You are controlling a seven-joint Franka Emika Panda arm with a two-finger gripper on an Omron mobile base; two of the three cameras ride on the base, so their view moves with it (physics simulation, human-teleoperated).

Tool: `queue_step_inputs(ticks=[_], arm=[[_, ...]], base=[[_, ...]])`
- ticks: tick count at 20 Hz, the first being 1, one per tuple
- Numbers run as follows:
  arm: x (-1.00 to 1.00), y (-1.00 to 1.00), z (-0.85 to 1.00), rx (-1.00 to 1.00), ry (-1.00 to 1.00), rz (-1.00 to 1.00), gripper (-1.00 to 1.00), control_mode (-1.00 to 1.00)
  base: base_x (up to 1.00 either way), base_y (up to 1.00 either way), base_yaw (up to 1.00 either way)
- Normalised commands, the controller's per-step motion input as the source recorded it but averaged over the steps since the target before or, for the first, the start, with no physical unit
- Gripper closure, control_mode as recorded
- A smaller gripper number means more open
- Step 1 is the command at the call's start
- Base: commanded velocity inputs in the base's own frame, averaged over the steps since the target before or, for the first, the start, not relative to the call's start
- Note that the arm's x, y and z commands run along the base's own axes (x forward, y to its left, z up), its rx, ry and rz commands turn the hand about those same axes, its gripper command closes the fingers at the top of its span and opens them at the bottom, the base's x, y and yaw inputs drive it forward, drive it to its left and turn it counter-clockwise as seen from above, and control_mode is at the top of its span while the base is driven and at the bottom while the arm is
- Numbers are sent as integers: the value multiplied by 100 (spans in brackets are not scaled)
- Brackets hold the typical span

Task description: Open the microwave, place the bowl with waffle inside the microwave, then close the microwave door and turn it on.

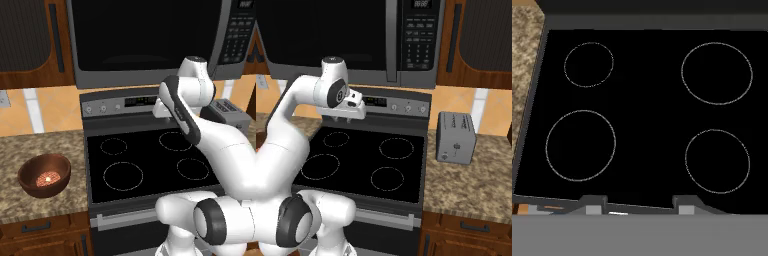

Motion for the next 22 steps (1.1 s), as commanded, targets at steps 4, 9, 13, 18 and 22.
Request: queue_step_inputs(ticks=[4, 9, 13, 18, 22], arm=[[-20, 0, 2, 1, -7, 0, -100, -100], [-54, -2, 33, 9, -26, 0, -100, -100], [-46, -6, 73, 14, -32, 0, -100, -100], [-12, -35, 77, 1, -18, -8, -100, -100], [0, -49, 83, -13, -4, -6, -100, -100]], base=[[0, 0, 0], [0, 0, 0], [0, 0, 0], [0, 0, 0], [0, 0, 0]])
